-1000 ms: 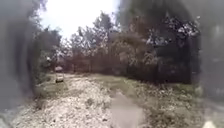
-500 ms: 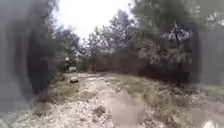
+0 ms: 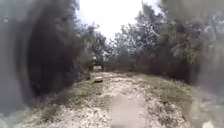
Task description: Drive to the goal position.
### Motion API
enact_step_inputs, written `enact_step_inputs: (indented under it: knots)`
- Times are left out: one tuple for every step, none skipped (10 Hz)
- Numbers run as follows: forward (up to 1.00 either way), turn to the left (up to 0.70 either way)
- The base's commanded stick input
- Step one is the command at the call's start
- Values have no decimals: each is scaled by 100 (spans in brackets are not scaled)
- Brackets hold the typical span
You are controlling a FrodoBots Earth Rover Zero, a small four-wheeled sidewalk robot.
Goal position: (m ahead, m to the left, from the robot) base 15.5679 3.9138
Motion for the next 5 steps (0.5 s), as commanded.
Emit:
enact_step_inputs:
  knots:
    - [70,0]
    - [70,0]
    - [70,0]
    - [70,0]
    - [70,0]
